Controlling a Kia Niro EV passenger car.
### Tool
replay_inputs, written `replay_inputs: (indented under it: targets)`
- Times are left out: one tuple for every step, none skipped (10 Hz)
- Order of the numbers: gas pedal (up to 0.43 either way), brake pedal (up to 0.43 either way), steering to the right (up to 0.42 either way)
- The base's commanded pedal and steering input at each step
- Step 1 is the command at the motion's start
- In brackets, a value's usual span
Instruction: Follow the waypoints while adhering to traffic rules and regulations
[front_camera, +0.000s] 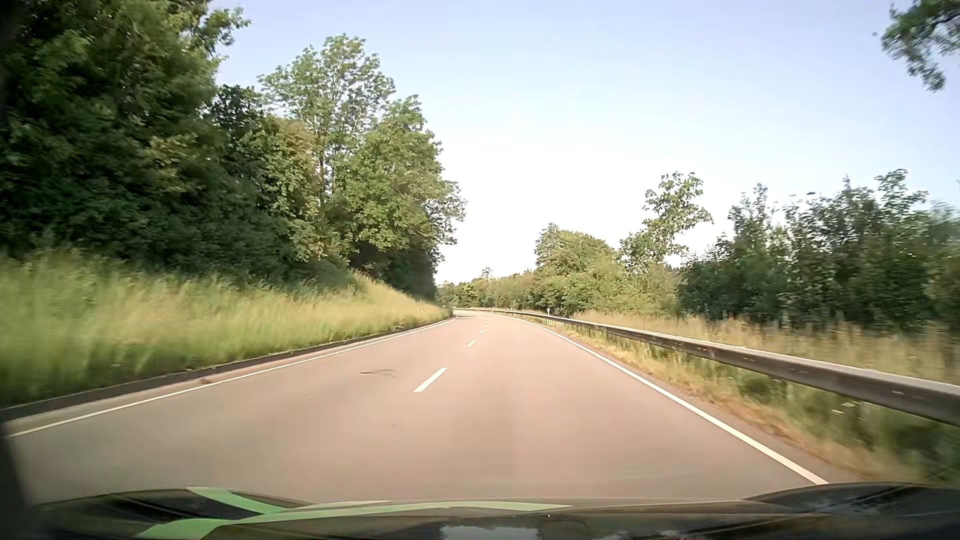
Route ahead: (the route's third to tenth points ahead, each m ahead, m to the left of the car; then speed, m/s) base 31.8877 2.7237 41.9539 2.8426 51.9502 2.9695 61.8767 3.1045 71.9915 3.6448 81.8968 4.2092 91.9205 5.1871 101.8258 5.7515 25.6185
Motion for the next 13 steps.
replay_inputs:
  targets:
    - [0.15, 0.0, -0.003]
    - [0.138, 0.0, -0.002]
    - [0.138, 0.0, -0.001]
    - [0.138, 0.0, 0.0]
    - [0.138, 0.0, 0.0]
    - [0.138, 0.0, -0.001]
    - [0.138, 0.0, -0.003]
    - [0.138, 0.0, -0.004]
    - [0.079, 0.0, -0.004]
    - [0.059, 0.0, -0.004]
    - [0.059, 0.0, -0.004]
    - [0.067, 0.0, -0.004]
    - [0.098, 0.0, -0.004]
